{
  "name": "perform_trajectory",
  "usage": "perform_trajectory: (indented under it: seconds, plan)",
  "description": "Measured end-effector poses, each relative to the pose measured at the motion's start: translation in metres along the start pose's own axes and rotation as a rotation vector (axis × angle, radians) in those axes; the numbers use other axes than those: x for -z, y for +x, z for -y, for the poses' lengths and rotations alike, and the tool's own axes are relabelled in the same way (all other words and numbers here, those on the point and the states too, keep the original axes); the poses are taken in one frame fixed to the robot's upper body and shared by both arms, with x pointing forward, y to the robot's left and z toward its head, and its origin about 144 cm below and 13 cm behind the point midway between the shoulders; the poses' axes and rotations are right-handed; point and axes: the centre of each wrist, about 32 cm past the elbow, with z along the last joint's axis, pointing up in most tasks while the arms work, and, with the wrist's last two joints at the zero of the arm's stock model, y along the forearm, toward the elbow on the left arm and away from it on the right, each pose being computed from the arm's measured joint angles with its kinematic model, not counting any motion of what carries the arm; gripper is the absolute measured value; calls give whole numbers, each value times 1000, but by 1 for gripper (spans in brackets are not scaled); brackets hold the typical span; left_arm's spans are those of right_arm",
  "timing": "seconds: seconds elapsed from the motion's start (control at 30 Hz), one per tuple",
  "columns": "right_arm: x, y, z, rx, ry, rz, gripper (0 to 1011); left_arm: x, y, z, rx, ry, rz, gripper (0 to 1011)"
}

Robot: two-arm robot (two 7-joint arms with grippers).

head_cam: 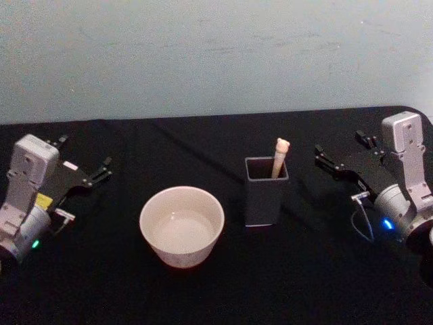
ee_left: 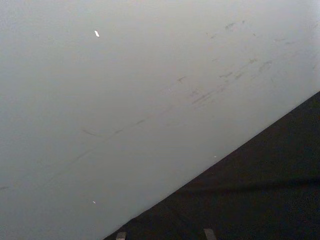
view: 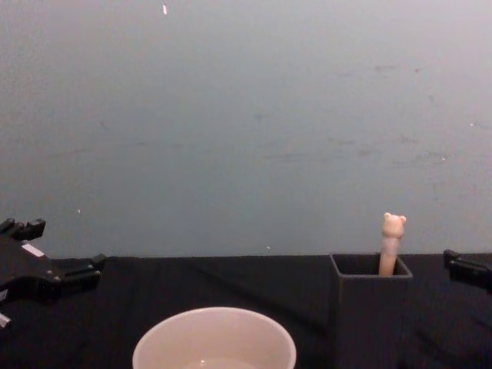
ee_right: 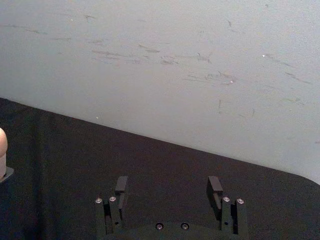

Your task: Pick up the stirring spoon with one hand, stir inside the cup, then place it back in its original position.

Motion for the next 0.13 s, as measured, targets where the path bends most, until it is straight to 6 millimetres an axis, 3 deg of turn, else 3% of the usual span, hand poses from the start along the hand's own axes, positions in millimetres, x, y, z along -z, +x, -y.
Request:
perform_trajectory:
  seconds: [0.13]
  plan:
    - [0,0,0,0,0,0,1002,0,0,0,0,0,0,1001]
